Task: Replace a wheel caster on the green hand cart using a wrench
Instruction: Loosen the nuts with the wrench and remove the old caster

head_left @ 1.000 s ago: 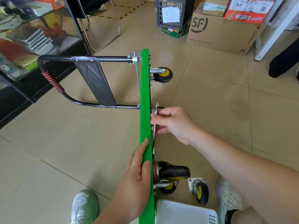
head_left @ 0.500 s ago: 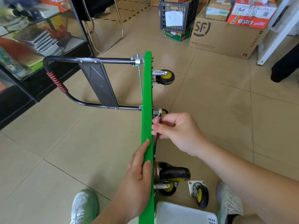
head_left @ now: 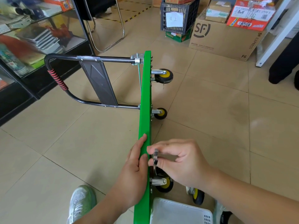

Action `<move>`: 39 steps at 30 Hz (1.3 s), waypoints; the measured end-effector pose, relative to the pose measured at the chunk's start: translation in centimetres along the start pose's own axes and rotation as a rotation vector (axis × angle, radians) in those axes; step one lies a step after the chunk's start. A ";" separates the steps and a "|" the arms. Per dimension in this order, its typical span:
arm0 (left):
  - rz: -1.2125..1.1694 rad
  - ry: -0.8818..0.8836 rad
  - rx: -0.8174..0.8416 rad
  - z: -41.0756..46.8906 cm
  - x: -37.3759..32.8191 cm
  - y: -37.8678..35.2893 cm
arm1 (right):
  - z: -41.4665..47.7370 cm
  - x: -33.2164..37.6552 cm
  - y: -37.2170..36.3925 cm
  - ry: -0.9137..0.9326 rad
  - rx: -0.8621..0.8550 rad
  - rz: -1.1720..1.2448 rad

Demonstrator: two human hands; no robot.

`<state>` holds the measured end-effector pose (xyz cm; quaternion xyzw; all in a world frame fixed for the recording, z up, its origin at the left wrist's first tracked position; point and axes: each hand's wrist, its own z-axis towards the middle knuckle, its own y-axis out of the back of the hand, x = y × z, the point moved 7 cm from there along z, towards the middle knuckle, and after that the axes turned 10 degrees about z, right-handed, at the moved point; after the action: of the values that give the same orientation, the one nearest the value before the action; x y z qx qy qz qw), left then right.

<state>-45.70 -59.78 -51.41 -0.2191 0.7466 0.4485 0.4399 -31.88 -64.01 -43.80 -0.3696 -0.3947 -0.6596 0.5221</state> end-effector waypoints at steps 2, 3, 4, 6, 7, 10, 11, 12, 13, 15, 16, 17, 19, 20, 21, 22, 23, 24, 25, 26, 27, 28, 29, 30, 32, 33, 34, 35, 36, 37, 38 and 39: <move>0.030 0.001 0.001 -0.1 -0.2 0.1 | 0.3 -0.3 0.8 -0.029 -0.083 0.080; 0.040 0.002 0.004 -0.1 -0.3 0.1 | 0.6 -0.2 1.3 -0.043 -0.120 0.121; 0.046 0.004 0.006 -0.2 -0.4 0.2 | 1.0 -0.1 1.8 -0.055 -0.154 0.151; 0.051 0.007 0.001 -0.2 -0.5 0.2 | 2.2 -0.2 3.0 -0.120 -0.223 0.200; 0.051 0.008 0.002 -0.2 -0.5 0.2 | 2.9 -0.6 3.5 -0.177 -0.260 0.228; 0.055 0.016 0.011 -0.1 -0.3 0.2 | 4.8 -3.0 4.9 -0.344 -0.353 0.289; 0.055 0.015 0.012 -0.1 -0.2 0.2 | 5.2 -3.8 5.0 -0.399 -0.373 0.312; 0.055 0.013 0.010 -0.1 -0.2 0.2 | 5.6 -4.6 4.9 -0.449 -0.382 0.334; 0.055 0.012 0.008 -0.1 -0.2 0.2 | 5.9 -5.3 4.7 -0.495 -0.379 0.349; 0.056 0.013 0.004 -0.1 -0.1 0.2 | 6.3 -6.3 4.1 -0.562 -0.356 0.363; 0.059 0.015 0.006 -0.1 -0.1 0.2 | 6.6 -6.7 3.9 -0.586 -0.341 0.365; 0.063 0.016 0.007 -0.1 -0.1 0.2 | 6.8 -6.9 3.6 -0.607 -0.327 0.367; 0.066 0.015 0.010 0.0 -0.1 0.1 | 7.2 -7.5 3.1 -0.649 -0.290 0.360; 0.064 0.015 0.012 0.0 -0.1 0.1 | 7.3 -7.8 2.8 -0.672 -0.268 0.358; 0.062 0.015 0.012 0.0 -0.1 0.1 | 7.3 -8.1 2.5 -0.695 -0.250 0.359; 0.060 0.014 0.011 0.0 -0.2 0.2 | 7.3 -8.3 2.3 -0.717 -0.238 0.364; 0.059 0.011 0.010 0.0 -0.2 0.2 | 7.3 -8.5 2.1 -0.735 -0.233 0.370; 0.061 0.008 0.011 0.0 -0.3 0.2 | 7.2 -8.7 2.0 -0.748 -0.235 0.376; 0.064 0.006 0.014 0.0 -0.3 0.3 | 7.2 -8.8 1.9 -0.754 -0.237 0.379; 0.065 0.006 0.017 0.0 -0.3 0.3 | 7.2 -8.7 1.8 -0.753 -0.237 0.380; 0.067 0.006 0.019 0.0 -0.3 0.3 | 7.1 -8.6 1.8 -0.745 -0.237 0.376; 0.067 0.006 0.019 -0.1 -0.4 0.3 | 7.0 -8.5 1.8 -0.732 -0.238 0.371; 0.065 0.004 0.017 -0.1 -0.4 0.4 | 6.9 -8.3 1.8 -0.719 -0.240 0.364; 0.063 0.000 0.016 -0.1 -0.5 0.4 | 6.7 -8.0 1.8 -0.704 -0.240 0.353; 0.057 -0.007 0.016 -0.2 -0.6 0.4 | 6.4 -7.1 1.9 -0.664 -0.217 0.304; 0.053 -0.009 0.016 -0.2 -0.7 0.4 | 6.2 -6.6 1.8 -0.640 -0.197 0.279; 0.050 -0.011 0.019 -0.3 -0.8 0.4 | 6.0 -6.1 1.8 -0.614 -0.185 0.263; 0.048 -0.011 0.023 -0.3 -0.8 0.3 | 5.7 -5.6 1.7 -0.587 -0.180 0.255; 0.048 -0.011 0.027 -0.2 -0.8 0.3 | 5.3 -5.1 1.7 -0.554 -0.180 0.247; 0.051 -0.011 0.029 -0.2 -0.7 0.3 | 4.9 -4.7 1.6 -0.517 -0.182 0.233; 0.051 -0.011 0.028 -0.2 -0.7 0.3 | 4.5 -4.1 1.6 -0.476 -0.180 0.223; 0.052 -0.012 0.026 -0.2 -0.7 0.3 | 3.9 -3.6 1.4 -0.438 -0.170 0.220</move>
<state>-45.68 -59.84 -50.60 -0.1913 0.7552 0.4512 0.4354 -29.54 -59.19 -45.25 -0.5869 -0.3986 -0.5340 0.4600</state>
